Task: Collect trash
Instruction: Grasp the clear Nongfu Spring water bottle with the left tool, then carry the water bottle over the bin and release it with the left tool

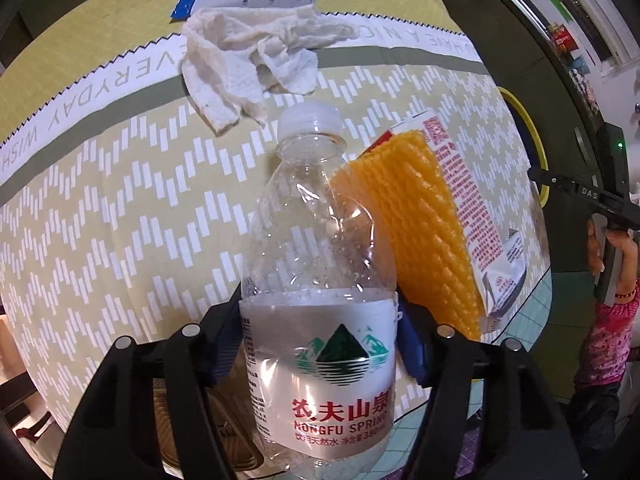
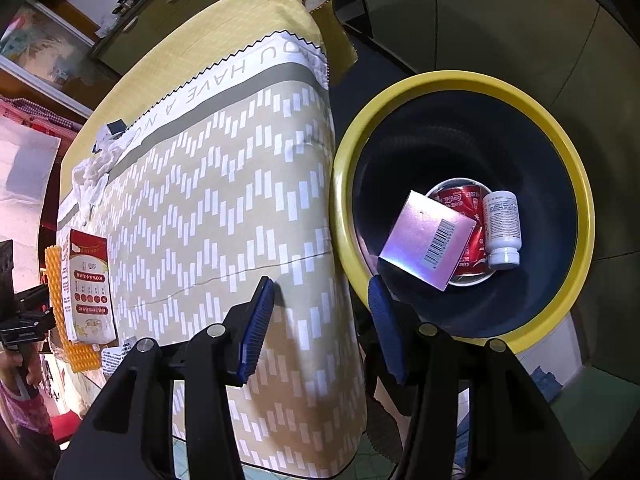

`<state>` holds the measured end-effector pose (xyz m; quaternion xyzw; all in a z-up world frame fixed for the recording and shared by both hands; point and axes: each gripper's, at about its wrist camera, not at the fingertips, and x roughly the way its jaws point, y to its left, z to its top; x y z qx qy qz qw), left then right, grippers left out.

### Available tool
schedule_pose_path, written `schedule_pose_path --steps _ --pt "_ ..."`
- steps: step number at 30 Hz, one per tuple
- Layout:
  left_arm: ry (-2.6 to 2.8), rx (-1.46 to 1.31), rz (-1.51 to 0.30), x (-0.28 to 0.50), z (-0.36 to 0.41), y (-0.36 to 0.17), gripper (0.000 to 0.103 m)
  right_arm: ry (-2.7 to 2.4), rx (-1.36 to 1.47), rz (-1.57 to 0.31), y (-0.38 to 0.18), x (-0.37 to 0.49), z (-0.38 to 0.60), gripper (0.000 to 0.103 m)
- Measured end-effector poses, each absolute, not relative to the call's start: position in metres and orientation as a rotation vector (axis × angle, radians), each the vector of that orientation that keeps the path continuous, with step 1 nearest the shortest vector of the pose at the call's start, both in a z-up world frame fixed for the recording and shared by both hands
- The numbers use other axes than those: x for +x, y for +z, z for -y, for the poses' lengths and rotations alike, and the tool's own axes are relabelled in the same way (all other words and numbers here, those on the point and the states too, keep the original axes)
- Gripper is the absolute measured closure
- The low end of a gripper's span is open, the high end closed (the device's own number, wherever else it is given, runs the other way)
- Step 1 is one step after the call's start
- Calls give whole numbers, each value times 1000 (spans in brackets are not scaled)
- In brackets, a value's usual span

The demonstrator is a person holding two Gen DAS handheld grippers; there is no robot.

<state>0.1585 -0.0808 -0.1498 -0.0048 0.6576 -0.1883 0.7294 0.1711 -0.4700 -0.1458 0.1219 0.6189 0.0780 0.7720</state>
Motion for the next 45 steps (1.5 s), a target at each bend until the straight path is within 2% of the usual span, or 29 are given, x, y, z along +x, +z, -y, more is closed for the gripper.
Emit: schedule_pose_path --steps 21,33,45 --pt "-485 123 -1166 125 97 -46 41 174 264 -1298 -126 164 469 54" --pt "-616 296 -988 133 226 -23 41 92 291 -1223 -106 130 523 53" --pt "-781 409 -1061 161 375 -55 41 -32 383 -1166 -103 78 610 53"
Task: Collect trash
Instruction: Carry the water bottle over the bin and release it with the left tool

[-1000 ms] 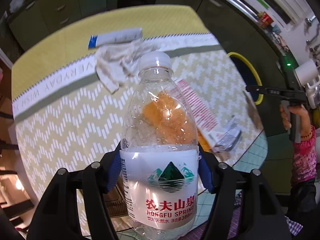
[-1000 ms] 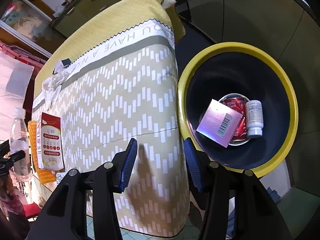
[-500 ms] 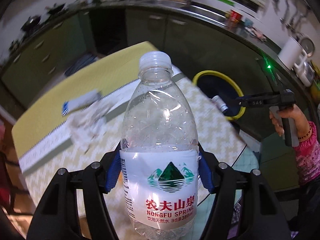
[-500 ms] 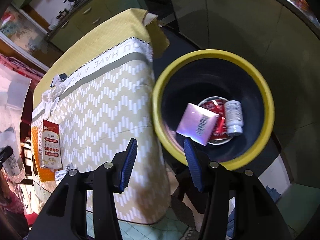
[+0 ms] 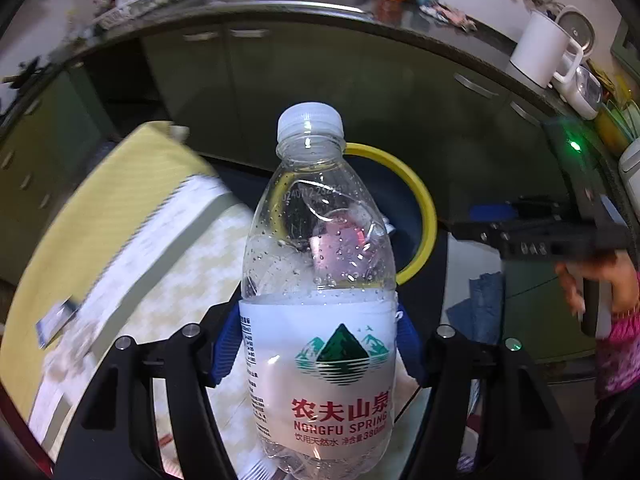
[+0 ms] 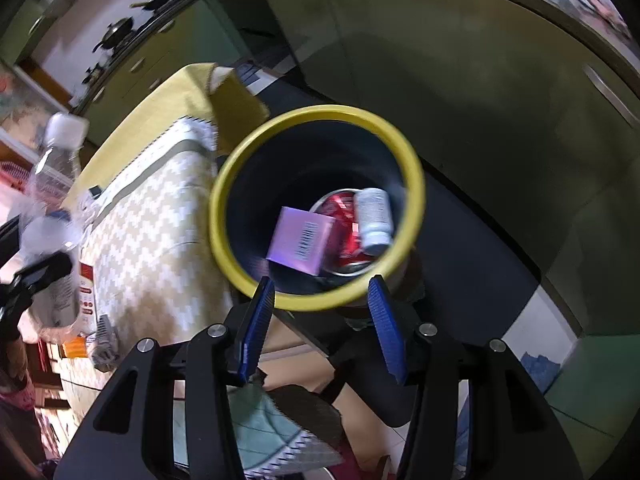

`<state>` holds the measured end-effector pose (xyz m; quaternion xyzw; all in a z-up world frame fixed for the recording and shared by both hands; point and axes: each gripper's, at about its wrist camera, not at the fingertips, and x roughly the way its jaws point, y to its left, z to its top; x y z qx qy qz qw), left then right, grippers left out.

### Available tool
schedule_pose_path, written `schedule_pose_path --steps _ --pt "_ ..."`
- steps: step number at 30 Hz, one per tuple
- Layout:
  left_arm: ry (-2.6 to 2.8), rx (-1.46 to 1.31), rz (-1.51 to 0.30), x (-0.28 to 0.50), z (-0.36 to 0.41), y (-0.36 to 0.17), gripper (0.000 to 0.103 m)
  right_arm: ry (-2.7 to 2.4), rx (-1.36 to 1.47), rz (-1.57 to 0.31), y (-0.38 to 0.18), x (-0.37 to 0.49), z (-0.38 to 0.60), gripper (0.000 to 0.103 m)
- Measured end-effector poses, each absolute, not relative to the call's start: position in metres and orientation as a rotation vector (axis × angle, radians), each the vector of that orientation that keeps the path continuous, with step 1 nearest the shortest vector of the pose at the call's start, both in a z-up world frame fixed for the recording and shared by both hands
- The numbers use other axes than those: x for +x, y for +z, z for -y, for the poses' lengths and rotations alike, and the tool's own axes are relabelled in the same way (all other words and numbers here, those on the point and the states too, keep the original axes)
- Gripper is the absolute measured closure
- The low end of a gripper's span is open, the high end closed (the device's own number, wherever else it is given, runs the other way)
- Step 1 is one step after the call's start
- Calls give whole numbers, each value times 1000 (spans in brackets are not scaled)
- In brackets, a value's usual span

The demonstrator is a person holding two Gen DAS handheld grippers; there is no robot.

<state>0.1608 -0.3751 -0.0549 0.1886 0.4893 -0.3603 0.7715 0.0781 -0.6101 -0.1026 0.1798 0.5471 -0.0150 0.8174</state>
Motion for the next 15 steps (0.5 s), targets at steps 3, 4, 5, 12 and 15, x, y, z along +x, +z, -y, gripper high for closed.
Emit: schedule_pose_path --steps 3,4,5,12,15 --pt "-812 410 -1117 175 412 -73 41 -54 409 -1158 -105 66 628 53" --pt "-814 413 -1132 179 423 -79 41 -60 416 -1157 -106 63 632 53" --pt "-819 415 -1154 185 436 -88 41 -66 424 -1158 -108 59 638 53" --pt "-790 438 -1232 215 495 -137 40 -96 459 -1177 -121 49 655 54" --pt "-768 445 -1240 223 507 -149 39 -100 466 -1184 -124 49 658 54"
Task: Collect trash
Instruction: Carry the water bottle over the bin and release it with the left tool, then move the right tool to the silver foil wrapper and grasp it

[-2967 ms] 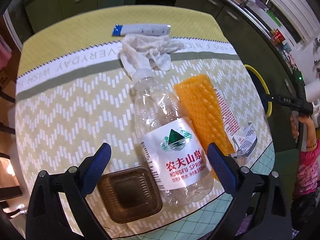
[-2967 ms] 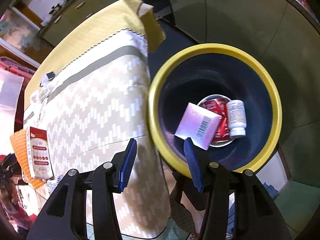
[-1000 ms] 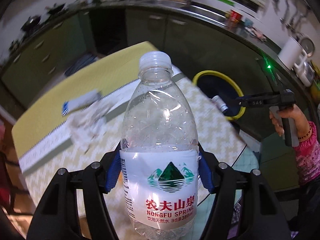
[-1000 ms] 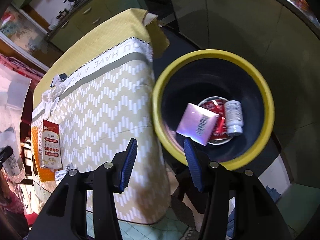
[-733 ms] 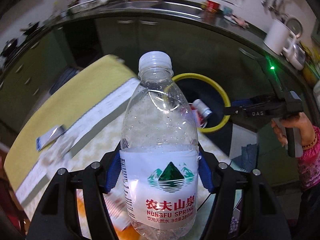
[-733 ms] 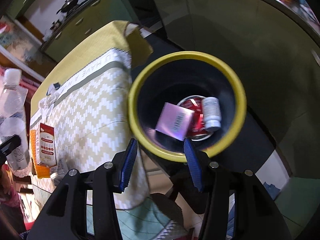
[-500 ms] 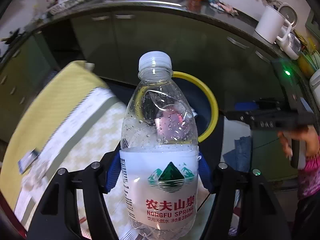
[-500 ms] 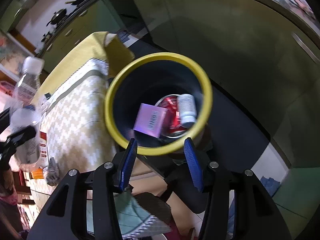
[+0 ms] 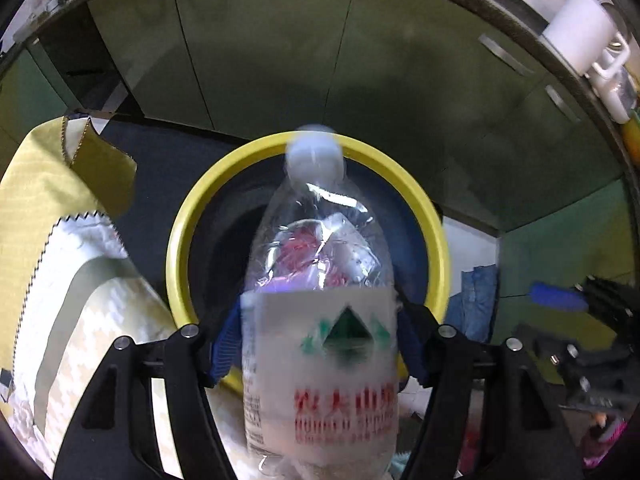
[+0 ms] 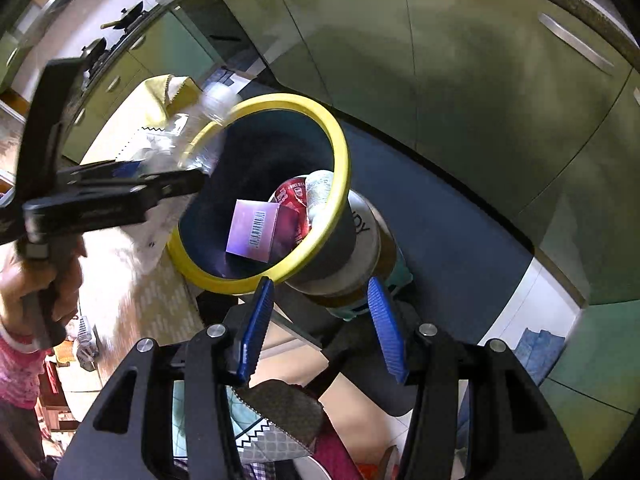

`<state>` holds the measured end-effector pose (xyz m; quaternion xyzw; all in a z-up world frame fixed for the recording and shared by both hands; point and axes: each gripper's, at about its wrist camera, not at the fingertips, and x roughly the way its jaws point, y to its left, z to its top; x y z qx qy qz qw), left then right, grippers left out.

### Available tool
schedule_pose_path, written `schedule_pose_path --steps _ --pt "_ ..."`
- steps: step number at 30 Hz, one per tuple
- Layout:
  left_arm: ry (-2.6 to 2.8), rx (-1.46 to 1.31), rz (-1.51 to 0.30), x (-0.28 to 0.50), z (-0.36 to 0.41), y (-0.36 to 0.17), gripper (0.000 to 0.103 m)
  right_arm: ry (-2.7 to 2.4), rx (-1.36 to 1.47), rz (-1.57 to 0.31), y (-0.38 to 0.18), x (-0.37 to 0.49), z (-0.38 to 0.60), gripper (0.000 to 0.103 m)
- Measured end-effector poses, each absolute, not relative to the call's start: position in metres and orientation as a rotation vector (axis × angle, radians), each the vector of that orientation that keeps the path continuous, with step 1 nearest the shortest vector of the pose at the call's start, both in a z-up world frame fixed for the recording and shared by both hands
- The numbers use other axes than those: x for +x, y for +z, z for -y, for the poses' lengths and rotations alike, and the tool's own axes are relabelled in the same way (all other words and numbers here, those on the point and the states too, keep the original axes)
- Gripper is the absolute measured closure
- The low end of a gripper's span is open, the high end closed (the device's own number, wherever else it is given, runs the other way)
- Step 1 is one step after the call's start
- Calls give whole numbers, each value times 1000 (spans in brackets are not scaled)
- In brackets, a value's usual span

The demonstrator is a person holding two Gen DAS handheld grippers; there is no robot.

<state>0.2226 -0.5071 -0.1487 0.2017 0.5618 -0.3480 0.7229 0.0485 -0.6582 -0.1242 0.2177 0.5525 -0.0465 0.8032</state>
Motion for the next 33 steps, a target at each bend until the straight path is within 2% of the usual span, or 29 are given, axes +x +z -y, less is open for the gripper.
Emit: schedule_pose_path --steps 4,9,14,17,26,30,32,33 --pt "-761 444 -1247 223 502 -146 37 -88 464 -1182 -125 50 656 54" --pt "-813 387 -1203 204 456 -103 36 -64 461 -1172 -122 48 650 53" --pt "-832 287 -1053 171 372 -43 31 -29 442 -1175 -123 54 636 53" --pt "-796 235 -953 150 316 -17 20 -3 422 -1184 -122 59 619 53" --pt "-604 44 -902 107 156 -17 13 192 272 -1214 -104 79 522 53" --pt "-512 -21 -862 88 106 -22 11 333 182 -1213 -93 81 461 42" --pt "-489 -51 -850 78 88 -26 10 405 145 -1221 -91 79 433 40" --pt "-478 -53 -844 74 83 -27 10 452 129 -1229 -91 77 415 34"
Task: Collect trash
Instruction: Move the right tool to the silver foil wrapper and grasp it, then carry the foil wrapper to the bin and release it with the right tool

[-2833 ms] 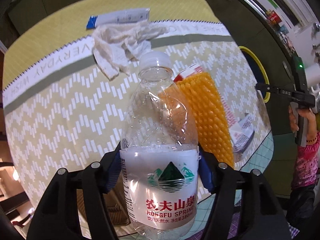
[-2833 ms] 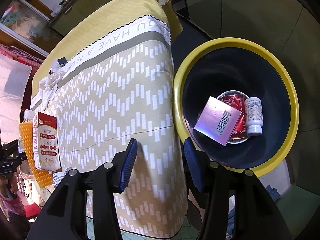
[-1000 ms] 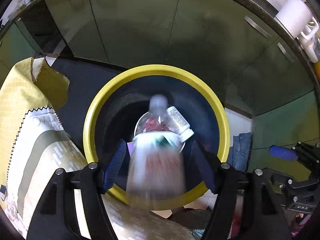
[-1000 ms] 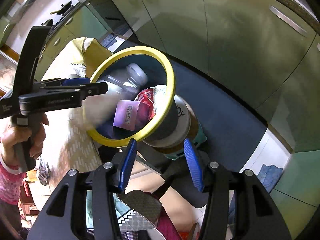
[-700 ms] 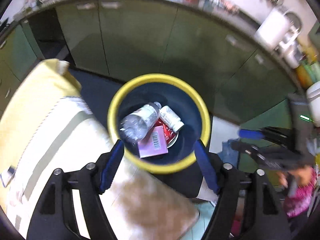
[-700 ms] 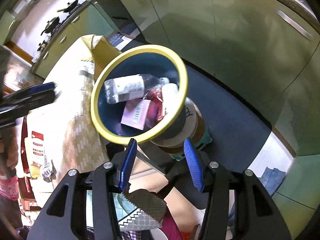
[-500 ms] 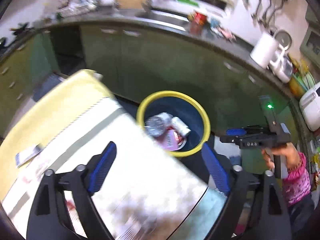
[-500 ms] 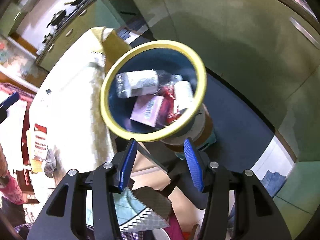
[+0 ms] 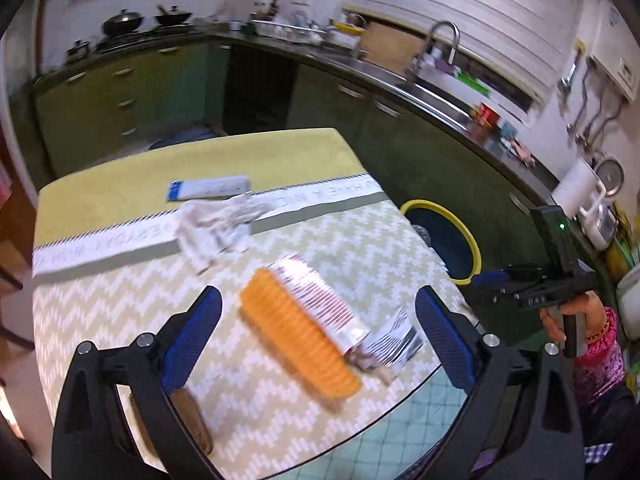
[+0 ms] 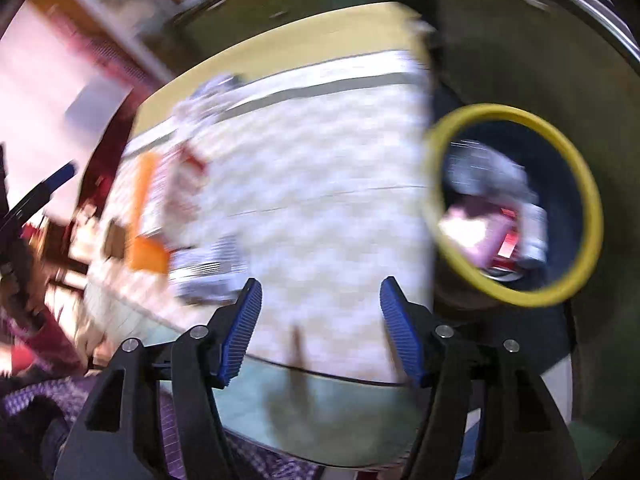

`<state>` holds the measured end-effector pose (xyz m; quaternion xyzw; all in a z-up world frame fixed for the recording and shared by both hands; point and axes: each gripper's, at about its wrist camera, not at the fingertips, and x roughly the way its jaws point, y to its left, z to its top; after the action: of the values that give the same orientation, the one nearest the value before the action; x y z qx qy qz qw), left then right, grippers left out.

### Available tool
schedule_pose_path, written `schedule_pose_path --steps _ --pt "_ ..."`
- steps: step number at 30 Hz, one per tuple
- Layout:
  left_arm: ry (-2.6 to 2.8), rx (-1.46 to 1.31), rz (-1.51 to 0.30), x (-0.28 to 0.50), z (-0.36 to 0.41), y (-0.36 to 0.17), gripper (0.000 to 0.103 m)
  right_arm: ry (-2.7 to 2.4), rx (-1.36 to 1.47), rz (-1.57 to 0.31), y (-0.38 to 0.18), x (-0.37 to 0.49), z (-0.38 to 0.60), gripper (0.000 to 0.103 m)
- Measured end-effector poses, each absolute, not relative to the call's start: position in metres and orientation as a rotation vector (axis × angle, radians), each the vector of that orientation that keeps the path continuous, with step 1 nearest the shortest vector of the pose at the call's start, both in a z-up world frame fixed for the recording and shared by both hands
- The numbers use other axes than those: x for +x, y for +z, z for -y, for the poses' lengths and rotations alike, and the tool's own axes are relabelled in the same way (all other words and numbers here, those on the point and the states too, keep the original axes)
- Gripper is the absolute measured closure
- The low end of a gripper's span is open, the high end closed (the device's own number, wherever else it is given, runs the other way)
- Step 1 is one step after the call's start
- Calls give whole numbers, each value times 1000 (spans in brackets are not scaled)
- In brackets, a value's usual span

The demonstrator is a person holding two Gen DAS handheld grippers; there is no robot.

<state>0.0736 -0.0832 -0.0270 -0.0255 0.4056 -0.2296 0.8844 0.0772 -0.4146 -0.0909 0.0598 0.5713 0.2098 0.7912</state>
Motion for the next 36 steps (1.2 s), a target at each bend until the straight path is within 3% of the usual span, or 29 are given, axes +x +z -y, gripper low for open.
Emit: schedule_pose_path --steps 1,6,18,20,22,30,36 --pt "-472 -52 -839 71 78 -27 10 485 116 -1234 -92 74 400 25" --pt "-471 -65 -816 58 67 -30 10 608 -3 -1256 -102 57 332 13" --pt "-463 -81 -821 54 55 -37 9 558 -167 -1292 -139 69 273 13" --pt "-460 -93 -822 55 52 -37 9 553 -198 -1290 -142 68 268 14" --pt "-456 -101 -822 54 50 -36 9 537 -231 -1285 -146 67 262 24" --pt "-454 -104 -827 55 47 -39 9 514 -234 -1274 -147 70 257 43" --pt "-452 -98 -828 55 49 -39 9 507 -182 -1265 -138 68 277 44"
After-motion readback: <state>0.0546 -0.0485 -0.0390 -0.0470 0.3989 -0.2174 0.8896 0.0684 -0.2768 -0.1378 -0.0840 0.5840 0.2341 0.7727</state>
